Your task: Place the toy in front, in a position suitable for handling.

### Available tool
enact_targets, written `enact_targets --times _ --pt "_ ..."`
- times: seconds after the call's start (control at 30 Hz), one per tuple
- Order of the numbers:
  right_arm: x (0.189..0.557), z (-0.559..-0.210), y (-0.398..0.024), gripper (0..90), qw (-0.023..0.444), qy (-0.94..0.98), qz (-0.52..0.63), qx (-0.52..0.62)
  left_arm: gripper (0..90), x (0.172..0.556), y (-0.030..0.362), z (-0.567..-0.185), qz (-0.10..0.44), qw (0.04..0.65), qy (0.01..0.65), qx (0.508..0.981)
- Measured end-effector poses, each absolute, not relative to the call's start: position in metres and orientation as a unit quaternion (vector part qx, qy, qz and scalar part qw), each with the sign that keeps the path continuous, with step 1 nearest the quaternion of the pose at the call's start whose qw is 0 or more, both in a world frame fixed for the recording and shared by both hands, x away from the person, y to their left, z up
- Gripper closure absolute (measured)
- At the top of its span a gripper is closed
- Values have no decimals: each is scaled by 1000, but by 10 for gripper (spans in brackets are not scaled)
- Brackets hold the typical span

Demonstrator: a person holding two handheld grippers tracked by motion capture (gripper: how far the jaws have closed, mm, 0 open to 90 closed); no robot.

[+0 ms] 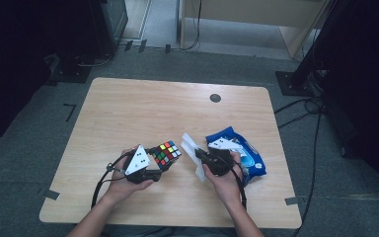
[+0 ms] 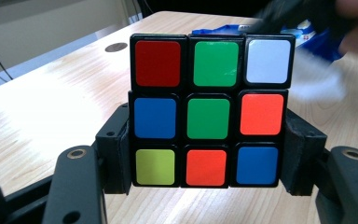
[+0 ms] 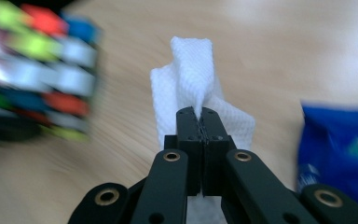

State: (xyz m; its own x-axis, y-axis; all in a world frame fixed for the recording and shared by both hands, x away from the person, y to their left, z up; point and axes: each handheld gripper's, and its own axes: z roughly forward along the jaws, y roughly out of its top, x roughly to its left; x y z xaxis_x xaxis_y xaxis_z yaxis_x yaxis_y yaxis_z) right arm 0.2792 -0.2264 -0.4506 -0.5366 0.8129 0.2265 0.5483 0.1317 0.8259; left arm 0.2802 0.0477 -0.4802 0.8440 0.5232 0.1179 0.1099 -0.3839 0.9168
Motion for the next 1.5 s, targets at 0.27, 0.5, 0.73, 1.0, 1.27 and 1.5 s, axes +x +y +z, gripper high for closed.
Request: enact_targets --times 0.27,0.5,0.73,1.0,1.27,1.5 --pt "239 -403 -194 900 142 729 558 370 345 272 35 -480 186 524 179 812" --pt "235 -415 -179 899 173 734 548 362 345 267 33 -472 158 547 178 803" --pt "249 -431 -196 898 190 716 539 401 347 268 37 -469 151 552 183 799" --pt "262 -441 -215 899 190 705 513 451 346 270 37 -472 165 538 184 806" --pt "232 -409 -184 898 182 717 560 373 346 266 28 -475 177 514 183 819" --pt "236 -423 -181 899 171 717 556 385 347 266 33 -470 174 527 184 811"
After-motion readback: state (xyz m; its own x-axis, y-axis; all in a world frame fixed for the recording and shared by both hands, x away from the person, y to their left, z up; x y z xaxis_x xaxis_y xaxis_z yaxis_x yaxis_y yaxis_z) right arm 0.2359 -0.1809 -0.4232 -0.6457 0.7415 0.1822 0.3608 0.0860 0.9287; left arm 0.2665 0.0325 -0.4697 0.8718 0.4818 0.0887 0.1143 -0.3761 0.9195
